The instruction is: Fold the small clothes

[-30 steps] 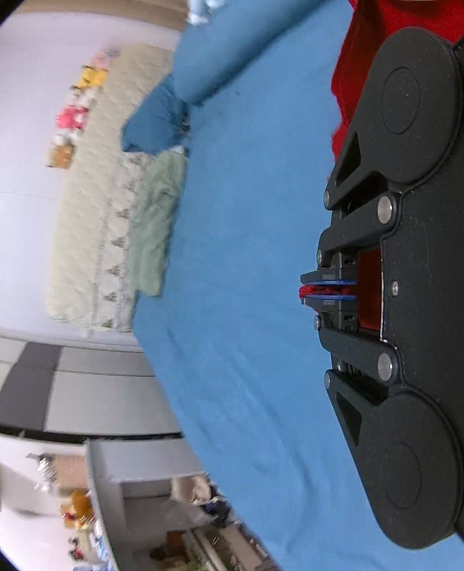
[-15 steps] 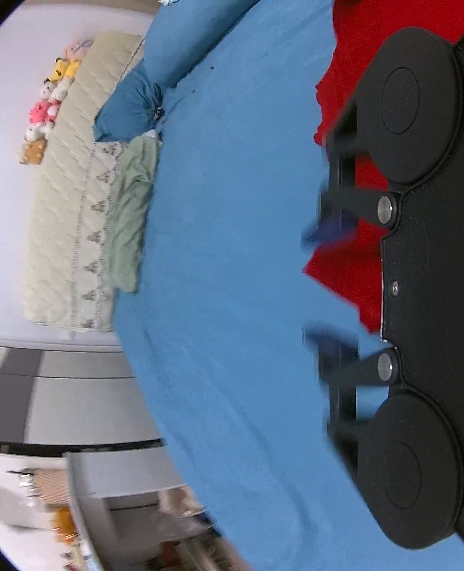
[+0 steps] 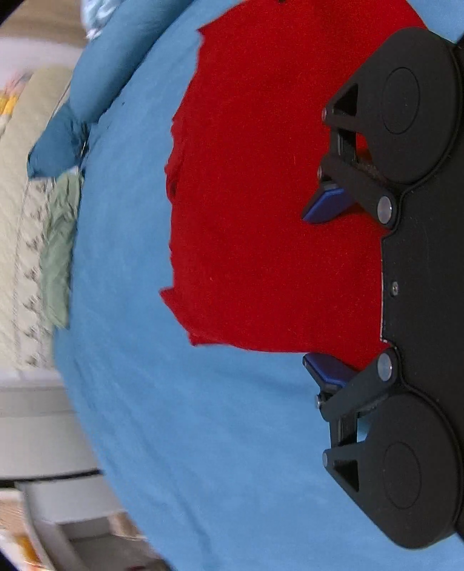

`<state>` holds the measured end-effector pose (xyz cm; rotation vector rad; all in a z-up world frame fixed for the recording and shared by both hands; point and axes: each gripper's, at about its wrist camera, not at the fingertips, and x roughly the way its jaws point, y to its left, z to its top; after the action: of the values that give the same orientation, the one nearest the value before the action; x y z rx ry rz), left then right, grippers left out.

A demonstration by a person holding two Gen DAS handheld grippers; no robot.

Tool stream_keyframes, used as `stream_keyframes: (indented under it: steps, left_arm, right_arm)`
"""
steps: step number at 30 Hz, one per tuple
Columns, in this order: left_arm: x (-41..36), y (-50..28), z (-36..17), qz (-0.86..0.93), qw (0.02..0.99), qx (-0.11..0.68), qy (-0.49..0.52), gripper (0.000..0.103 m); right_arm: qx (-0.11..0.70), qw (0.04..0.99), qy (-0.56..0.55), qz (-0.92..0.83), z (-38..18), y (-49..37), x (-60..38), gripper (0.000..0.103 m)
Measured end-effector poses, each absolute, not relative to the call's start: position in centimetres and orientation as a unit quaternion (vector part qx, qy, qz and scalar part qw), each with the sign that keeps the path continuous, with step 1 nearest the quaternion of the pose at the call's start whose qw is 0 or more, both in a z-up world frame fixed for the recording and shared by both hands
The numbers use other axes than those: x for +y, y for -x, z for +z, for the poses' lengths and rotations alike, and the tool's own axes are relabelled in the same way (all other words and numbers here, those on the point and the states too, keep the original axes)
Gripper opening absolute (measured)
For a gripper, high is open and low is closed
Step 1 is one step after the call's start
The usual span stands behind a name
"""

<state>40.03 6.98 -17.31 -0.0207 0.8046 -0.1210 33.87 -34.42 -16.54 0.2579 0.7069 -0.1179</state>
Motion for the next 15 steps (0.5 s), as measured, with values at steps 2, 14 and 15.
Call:
stream_keyframes:
  steps: [2,14,15]
  left_arm:
    - [7.4,-40.2,-16.5,-0.047,0.914,0.403,0.016,0.084]
    - [1.9,-33.5,-7.1,-0.119,0.941,0.306,-0.086,0.103]
    - [0.7,-33.6,-7.3,-0.127,0.938,0.312,-0.084,0.103]
  right_arm:
    - [0.347,0.926,-0.136,-0.064,-16.1,-33.7,-34.6,0.086]
    - [0.33,0.936,-0.101,-0.071,-7.3,-27.2,-38.1,0.096]
    - [0.33,0.935,-0.104,-0.081,-7.4,-26.5,-38.1,0.096]
